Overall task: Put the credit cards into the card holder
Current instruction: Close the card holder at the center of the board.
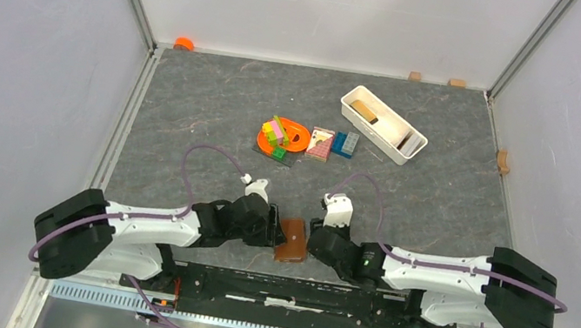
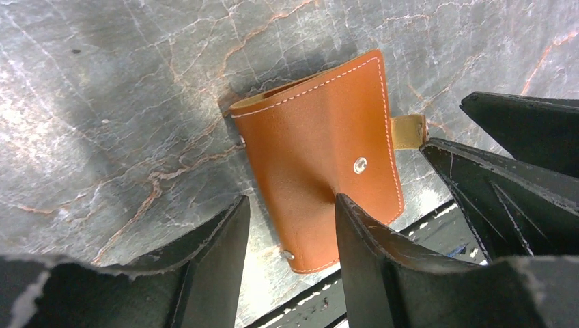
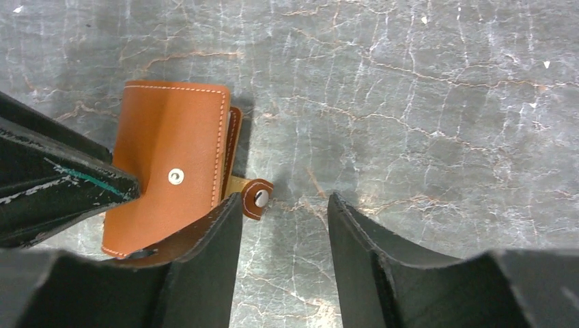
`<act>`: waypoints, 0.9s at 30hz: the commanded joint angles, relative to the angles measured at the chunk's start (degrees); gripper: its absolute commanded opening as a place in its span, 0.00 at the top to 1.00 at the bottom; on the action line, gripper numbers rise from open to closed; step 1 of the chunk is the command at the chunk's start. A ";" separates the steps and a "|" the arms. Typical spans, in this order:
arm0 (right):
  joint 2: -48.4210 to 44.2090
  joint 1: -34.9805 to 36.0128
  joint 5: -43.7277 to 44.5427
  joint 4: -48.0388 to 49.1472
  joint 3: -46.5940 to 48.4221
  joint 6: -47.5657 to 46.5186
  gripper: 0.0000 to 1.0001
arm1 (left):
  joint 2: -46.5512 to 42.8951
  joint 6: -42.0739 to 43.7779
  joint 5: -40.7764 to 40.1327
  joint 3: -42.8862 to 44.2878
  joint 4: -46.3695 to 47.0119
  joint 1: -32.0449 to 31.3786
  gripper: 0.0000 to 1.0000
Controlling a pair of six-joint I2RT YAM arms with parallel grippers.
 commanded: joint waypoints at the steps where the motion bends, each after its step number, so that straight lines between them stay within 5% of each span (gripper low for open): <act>1: 0.12 -1.42 -1.23 -0.07 0.53 -2.56 0.47 | 3.44 -2.70 -3.19 -1.35 -3.72 -0.59 0.43; 11: 3.51 -1.44 -2.59 -3.43 3.82 -2.25 0.58 | 8.37 -1.40 -5.13 1.27 -5.50 -1.47 0.56; 15: 3.11 -1.44 -1.35 -5.62 4.27 -1.49 0.69 | 10.11 -1.15 -6.22 2.80 -7.02 -2.31 0.59; 27: 3.21 -1.44 5.09 -12.72 5.26 -0.14 0.78 | 13.21 -0.24 -9.40 6.48 -12.39 -4.07 0.60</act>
